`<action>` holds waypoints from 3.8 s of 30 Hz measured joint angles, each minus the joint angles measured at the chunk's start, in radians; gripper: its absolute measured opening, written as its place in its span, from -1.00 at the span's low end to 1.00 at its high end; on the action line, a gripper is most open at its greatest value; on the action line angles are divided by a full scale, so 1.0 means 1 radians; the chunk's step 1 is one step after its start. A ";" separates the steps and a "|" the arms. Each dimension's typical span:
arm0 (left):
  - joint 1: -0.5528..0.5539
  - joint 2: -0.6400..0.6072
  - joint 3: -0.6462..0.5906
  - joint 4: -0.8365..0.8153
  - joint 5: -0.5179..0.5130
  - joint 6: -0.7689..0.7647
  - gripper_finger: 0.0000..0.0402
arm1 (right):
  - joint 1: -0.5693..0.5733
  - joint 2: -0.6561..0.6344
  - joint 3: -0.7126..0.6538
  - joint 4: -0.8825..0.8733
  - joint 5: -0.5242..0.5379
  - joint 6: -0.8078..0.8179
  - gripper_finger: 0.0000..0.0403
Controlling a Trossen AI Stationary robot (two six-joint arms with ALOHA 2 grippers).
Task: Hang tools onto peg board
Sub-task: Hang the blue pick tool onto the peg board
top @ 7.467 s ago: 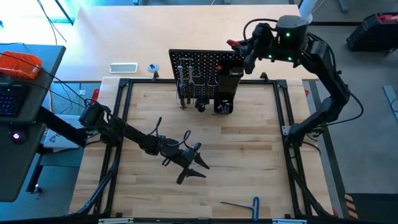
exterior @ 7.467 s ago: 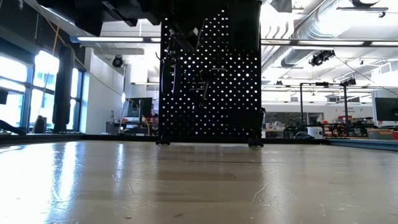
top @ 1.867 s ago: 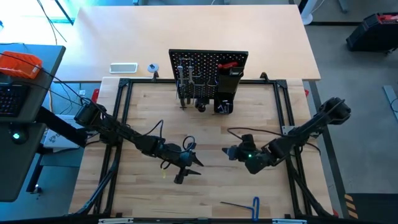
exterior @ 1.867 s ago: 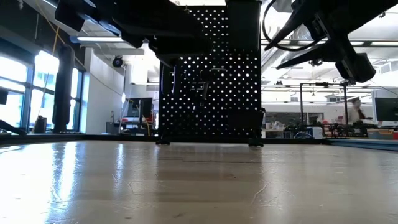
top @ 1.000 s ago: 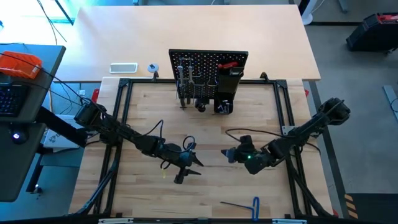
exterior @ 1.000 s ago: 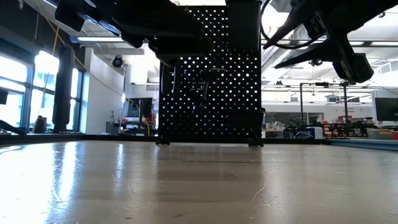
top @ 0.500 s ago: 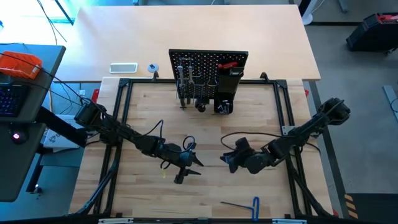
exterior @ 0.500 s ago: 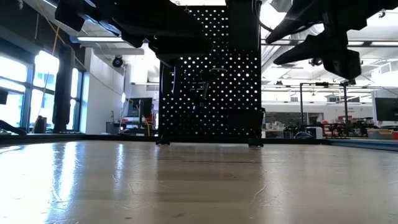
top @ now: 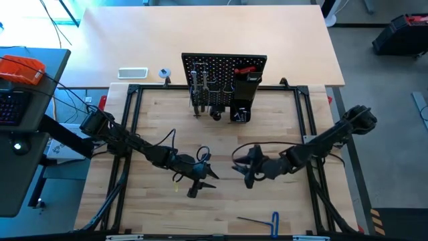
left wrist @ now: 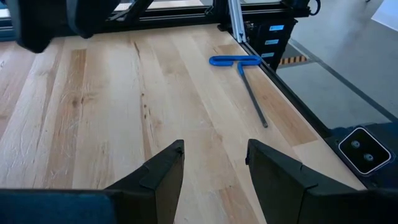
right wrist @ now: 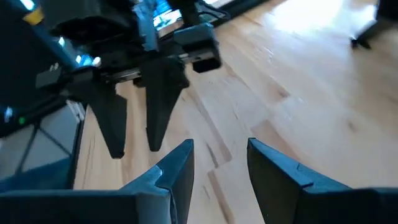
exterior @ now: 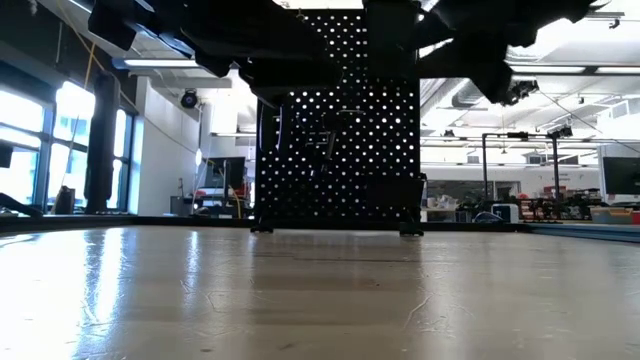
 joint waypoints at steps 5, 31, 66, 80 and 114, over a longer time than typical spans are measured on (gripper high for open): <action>0.000 0.000 0.000 0.000 0.000 0.000 -0.15 | -0.039 0.000 0.000 0.057 -0.034 -0.206 -0.29; 0.000 0.000 0.000 0.020 0.000 -0.001 -0.15 | -0.322 0.000 0.000 -0.091 -0.416 -0.641 -0.29; -0.014 0.080 0.000 0.188 0.002 -0.080 -0.15 | 0.570 0.466 0.374 -0.586 -0.124 0.180 -0.29; -0.026 0.229 0.096 0.264 0.000 -0.035 -0.15 | 0.641 0.661 0.573 -0.860 -0.117 0.492 -0.39; -0.041 0.469 0.485 -0.081 0.103 0.086 -0.15 | 0.518 0.548 0.563 -1.040 -0.108 0.263 -1.00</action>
